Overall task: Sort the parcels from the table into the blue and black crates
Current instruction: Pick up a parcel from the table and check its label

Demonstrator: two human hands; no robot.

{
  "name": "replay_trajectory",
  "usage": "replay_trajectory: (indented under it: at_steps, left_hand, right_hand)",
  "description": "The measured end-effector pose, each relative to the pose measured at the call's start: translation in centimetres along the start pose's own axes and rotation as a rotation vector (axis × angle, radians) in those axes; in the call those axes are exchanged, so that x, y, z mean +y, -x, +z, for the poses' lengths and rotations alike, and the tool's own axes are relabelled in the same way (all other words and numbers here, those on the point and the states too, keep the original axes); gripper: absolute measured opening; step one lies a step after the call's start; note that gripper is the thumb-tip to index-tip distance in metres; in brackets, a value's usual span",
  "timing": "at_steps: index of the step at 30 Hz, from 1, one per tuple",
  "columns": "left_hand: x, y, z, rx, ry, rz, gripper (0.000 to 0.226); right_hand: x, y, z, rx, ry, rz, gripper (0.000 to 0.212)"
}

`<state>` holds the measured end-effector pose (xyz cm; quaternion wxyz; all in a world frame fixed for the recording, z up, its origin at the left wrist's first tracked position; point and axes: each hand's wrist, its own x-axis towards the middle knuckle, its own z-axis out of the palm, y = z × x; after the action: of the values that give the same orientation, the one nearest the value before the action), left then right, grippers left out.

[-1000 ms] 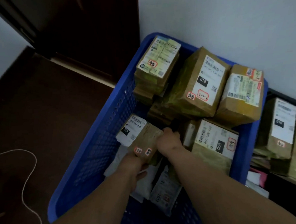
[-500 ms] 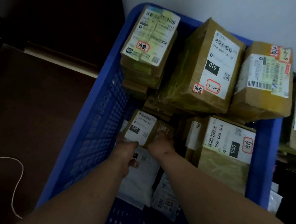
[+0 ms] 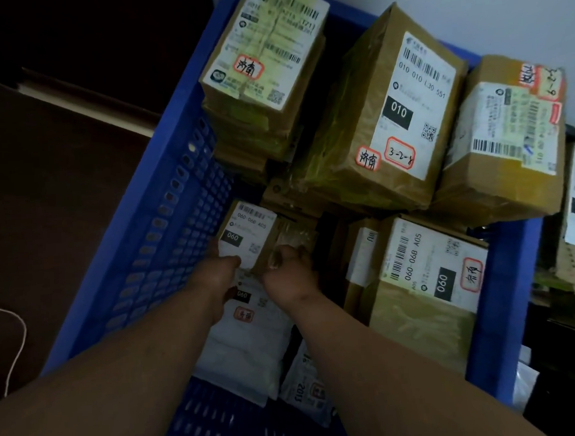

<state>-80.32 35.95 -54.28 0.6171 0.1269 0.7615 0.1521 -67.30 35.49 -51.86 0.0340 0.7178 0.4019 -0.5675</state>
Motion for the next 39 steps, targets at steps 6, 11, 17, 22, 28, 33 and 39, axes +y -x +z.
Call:
replay_trajectory:
  at_steps: [6,11,17,22,28,33,39]
  left_hand:
    - [0.5,1.7,0.6,0.025,-0.282,0.063,0.068]
    - [-0.3,6.4,0.3,0.062,-0.368,0.251,0.058]
    - [-0.8,13.9,-1.2,0.095,-0.457,0.335,0.062]
    - [-0.8,21.6,-1.0,0.171,-0.493,0.447,0.065]
    - [-2.0,30.6,0.1,0.16,-0.602,0.519,0.065]
    - [-4.0,35.3,2.0,0.058,-0.62,0.645,0.056]
    - [-7.4,40.0,6.1,-0.037,-0.702,0.754,0.058]
  right_hand:
    - [0.2,1.0,0.0,-0.081,0.278,-0.064,0.055]
    - [-1.7,5.2,-1.4,-0.033,0.533,-0.268,0.059]
    - [-1.7,12.4,-5.5,0.069,0.661,-0.476,0.052]
    - [-0.5,19.4,-10.0,0.215,0.761,-0.58,0.042]
    - [3.6,27.5,-13.3,0.341,0.761,-0.551,0.044]
    - [8.8,33.7,-14.3,0.432,0.75,-0.467,0.046]
    - [16.7,39.5,-15.5,0.508,0.698,-0.394,0.047]
